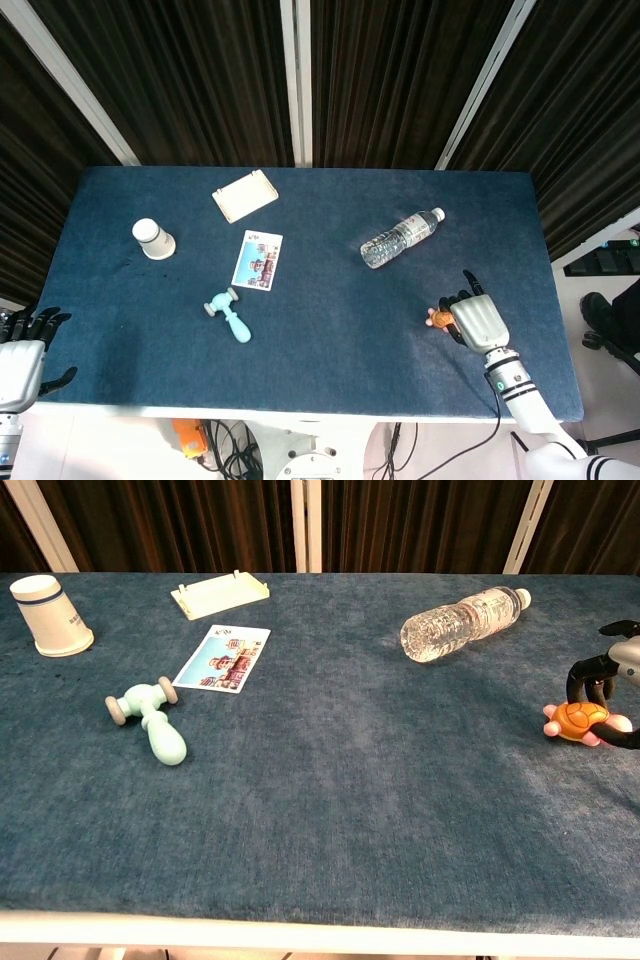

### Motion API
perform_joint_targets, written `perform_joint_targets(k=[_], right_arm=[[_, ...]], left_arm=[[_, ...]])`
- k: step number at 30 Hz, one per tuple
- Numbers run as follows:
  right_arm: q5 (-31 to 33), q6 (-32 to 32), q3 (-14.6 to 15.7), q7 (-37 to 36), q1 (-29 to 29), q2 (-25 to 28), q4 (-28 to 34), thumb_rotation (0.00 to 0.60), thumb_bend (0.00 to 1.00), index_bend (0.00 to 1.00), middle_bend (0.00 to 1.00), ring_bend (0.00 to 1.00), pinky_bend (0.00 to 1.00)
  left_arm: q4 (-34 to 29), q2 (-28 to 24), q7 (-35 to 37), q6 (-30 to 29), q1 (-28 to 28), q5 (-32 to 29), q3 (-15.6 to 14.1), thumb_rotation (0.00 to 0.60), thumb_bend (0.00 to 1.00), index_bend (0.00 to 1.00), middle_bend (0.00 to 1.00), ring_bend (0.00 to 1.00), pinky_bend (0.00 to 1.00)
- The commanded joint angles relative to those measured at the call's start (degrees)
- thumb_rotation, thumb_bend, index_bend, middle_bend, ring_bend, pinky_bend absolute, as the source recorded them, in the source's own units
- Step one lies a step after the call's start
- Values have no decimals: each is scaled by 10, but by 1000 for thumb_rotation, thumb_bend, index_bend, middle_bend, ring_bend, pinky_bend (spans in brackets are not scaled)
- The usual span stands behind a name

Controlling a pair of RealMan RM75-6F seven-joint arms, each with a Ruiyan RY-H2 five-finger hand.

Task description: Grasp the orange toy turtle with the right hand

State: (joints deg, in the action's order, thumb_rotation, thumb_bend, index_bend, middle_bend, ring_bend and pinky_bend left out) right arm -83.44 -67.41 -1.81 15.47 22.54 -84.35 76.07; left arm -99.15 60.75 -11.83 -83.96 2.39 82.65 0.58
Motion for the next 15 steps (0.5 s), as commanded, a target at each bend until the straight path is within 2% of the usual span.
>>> perform_joint_targets(k=[1, 6, 8, 10, 12, 15], right_arm=[[-3, -3, 0, -4, -1, -1, -3, 600, 544, 1000, 920, 436, 0], [-8, -11, -2, -13, -3, -4, -7, 600, 544, 1000, 921, 437, 0], [-11, -12, -1, -20, -3, -3, -9, 600, 504, 974, 897, 435, 0], [-8, 0, 3, -22, -2, 4, -4, 600, 426, 848, 801, 402, 0], [-8, 5, 5, -12, 0, 9, 1, 600, 363, 605, 567, 275, 0], [-7, 5, 5, -8, -1, 14, 9, 600, 333, 392, 351, 131, 0]], left_arm=[[-1, 0, -1, 0, 0, 0, 0, 600, 161, 218, 135, 2, 96], [-3, -1, -4, -2, 0, 2, 0, 600, 161, 218, 135, 3, 96], [-4, -1, -4, -2, 0, 1, 0, 600, 160, 218, 135, 3, 95], [-4, -1, -5, -1, 1, 1, 0, 600, 161, 218, 135, 3, 95], [-5, -1, -6, -1, 1, 0, 0, 600, 161, 218, 135, 3, 95], [-5, -1, -6, 0, 1, -1, 0, 600, 161, 219, 135, 3, 96]])
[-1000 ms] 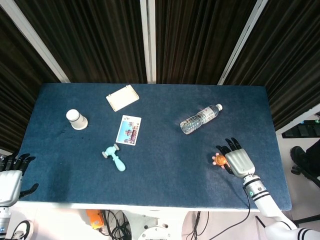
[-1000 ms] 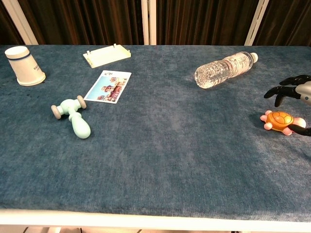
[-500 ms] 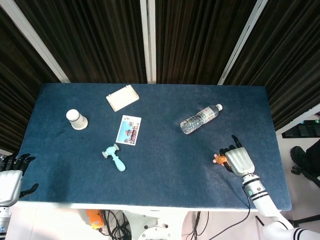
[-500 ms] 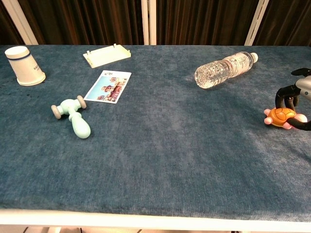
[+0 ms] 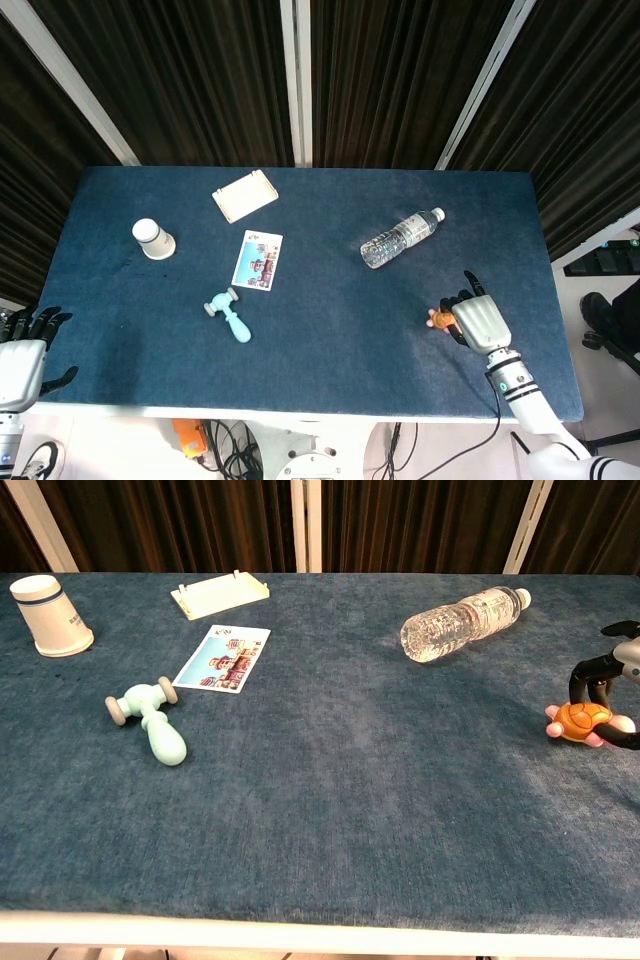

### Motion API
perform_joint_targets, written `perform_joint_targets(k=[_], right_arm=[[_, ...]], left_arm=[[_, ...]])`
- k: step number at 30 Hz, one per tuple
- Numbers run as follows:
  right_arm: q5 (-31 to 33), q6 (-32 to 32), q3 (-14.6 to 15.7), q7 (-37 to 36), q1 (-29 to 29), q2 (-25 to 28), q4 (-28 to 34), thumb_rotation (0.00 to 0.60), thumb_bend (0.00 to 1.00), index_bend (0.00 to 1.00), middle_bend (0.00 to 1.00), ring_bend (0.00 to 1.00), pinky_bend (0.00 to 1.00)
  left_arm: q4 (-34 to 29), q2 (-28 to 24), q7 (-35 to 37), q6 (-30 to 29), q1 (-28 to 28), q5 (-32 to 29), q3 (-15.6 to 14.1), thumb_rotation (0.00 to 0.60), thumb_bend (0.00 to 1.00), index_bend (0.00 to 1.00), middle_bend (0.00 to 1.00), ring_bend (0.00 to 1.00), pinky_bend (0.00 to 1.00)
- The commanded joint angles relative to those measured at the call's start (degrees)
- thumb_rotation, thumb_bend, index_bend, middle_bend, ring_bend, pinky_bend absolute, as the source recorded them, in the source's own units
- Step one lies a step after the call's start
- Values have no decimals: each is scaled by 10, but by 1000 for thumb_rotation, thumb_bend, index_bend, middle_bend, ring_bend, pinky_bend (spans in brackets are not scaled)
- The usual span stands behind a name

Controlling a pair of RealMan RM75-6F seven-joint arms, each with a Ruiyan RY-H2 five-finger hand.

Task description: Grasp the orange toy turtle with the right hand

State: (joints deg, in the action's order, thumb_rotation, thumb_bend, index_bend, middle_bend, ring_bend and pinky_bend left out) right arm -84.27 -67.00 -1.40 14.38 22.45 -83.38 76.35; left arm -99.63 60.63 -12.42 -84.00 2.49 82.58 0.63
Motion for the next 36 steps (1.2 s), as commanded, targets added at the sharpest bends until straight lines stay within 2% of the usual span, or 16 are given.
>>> perform_joint_targets(k=[1, 3, 5, 13, 16, 20, 22, 27, 29, 34, 36], right_arm=[[3, 3, 1, 5, 0, 7, 9, 600, 328, 328, 298, 90, 0], [6, 6, 0, 8, 1, 11, 13, 600, 326, 244, 238, 52, 0], [8, 9, 1, 9, 0, 14, 16, 600, 320, 207, 220, 45, 0], [17, 20, 2, 18, 1, 21, 26, 600, 318, 222, 248, 46, 0], [25, 26, 1, 23, 2, 22, 28, 600, 321, 316, 346, 85, 0], [40, 35, -3, 38, 3, 19, 28, 600, 341, 550, 547, 218, 0], [46, 34, -4, 48, 2, 14, 28, 600, 378, 683, 676, 271, 0], [37, 13, -7, 48, -2, 3, 20, 600, 499, 945, 860, 398, 0], [28, 5, -6, 41, -3, 0, 16, 600, 523, 993, 898, 427, 0], [7, -14, -6, 17, -4, -6, 3, 600, 475, 1000, 915, 446, 0], [-5, -29, -7, -1, -6, -11, -5, 600, 488, 998, 914, 446, 0]], left_arm=[[0, 0, 0, 0, 0, 0, 0, 600, 161, 219, 135, 3, 96], [-1, -1, 0, -1, 0, 1, 0, 600, 161, 218, 135, 3, 96], [-1, -1, 0, -1, 0, 1, 0, 600, 161, 218, 135, 3, 95], [-3, -1, -3, -1, 0, 2, -1, 600, 161, 218, 135, 3, 95], [-3, -1, -3, -1, 1, 1, 0, 600, 160, 218, 135, 3, 95], [-3, -1, -4, 0, 1, 0, 0, 600, 161, 219, 135, 3, 95], [-3, -1, -3, 0, 0, 0, 0, 600, 161, 219, 135, 3, 95], [-1, -1, -1, 0, 0, -1, -1, 600, 161, 219, 135, 3, 95], [0, -1, 0, -1, 0, -1, -1, 600, 161, 219, 135, 3, 95], [0, -1, 1, -1, -1, 0, -1, 600, 160, 219, 135, 3, 95], [0, -1, 1, -2, -1, 0, -1, 600, 161, 219, 135, 3, 95]])
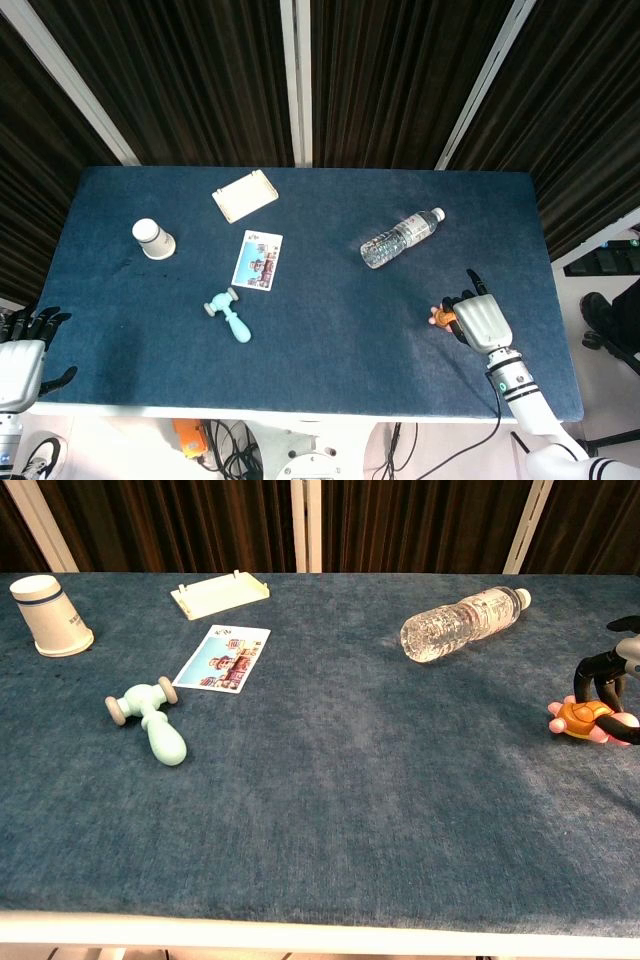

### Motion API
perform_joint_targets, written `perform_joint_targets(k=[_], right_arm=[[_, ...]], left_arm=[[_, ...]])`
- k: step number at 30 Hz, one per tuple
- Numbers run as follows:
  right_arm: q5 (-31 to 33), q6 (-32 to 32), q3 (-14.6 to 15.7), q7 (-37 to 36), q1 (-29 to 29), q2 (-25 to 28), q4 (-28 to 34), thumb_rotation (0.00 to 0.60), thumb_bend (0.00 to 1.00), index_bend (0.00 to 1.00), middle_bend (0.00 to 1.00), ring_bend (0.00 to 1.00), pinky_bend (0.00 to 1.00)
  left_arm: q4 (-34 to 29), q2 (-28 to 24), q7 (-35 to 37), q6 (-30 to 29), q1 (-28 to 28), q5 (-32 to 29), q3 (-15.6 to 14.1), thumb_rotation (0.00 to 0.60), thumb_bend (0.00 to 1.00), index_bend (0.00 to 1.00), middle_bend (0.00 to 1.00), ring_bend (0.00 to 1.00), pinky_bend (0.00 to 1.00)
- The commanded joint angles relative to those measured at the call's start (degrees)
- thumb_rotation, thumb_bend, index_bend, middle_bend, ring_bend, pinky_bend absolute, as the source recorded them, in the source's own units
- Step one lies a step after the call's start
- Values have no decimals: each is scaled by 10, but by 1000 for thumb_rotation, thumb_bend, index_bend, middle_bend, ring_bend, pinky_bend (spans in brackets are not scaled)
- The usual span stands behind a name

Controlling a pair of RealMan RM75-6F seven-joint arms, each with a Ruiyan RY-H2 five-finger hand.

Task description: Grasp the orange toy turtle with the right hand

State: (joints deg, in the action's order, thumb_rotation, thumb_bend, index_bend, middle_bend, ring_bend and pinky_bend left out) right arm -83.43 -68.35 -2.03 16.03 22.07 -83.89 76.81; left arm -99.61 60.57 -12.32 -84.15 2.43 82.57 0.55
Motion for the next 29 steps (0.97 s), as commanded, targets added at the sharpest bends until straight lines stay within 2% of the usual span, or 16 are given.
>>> perform_joint_targets(k=[1, 2, 4, 7, 9, 12, 17, 22, 29], right_arm=[[-19, -21, -1, -26, -3, -8, -15, 600, 477, 981, 904, 445, 0], [-24, -25, 1, -36, -3, -9, -18, 600, 446, 939, 874, 443, 0], [-31, -22, 6, -52, -2, -7, -22, 600, 323, 725, 692, 377, 0], [-20, 5, 11, -44, 1, 5, -11, 600, 177, 249, 237, 93, 0], [-15, 11, 10, -40, 3, 10, -1, 600, 119, 35, 43, 1, 0], [-19, 7, 10, -43, 1, 12, 3, 600, 91, 0, 0, 0, 0], [-37, -4, 16, -46, 0, 30, 26, 600, 70, 0, 0, 0, 0], [-51, -42, 20, -40, -18, 61, 70, 600, 69, 0, 0, 0, 0], [-27, -52, 13, -32, -34, 88, 105, 600, 71, 0, 0, 0, 0]], left_arm=[[0, 0, 0, 0, 0, 0, 0, 600, 161, 219, 135, 3, 95], [0, 0, 0, 0, 0, 0, 0, 600, 161, 219, 135, 3, 95], [0, 0, -1, 0, 0, 0, 0, 600, 161, 219, 135, 3, 95], [0, 0, -2, 1, 1, 0, 0, 600, 160, 219, 135, 3, 95], [0, 1, -2, 1, 1, -1, 1, 600, 161, 218, 135, 3, 95], [0, 0, -1, 1, 1, -2, 1, 600, 161, 218, 135, 3, 95], [-1, 0, 0, 1, 3, -4, 4, 600, 161, 219, 135, 3, 95], [-9, -5, -6, 7, 9, -5, 8, 600, 161, 219, 135, 3, 95], [-8, -14, 0, 15, 14, -15, 13, 600, 162, 238, 135, 3, 95]])
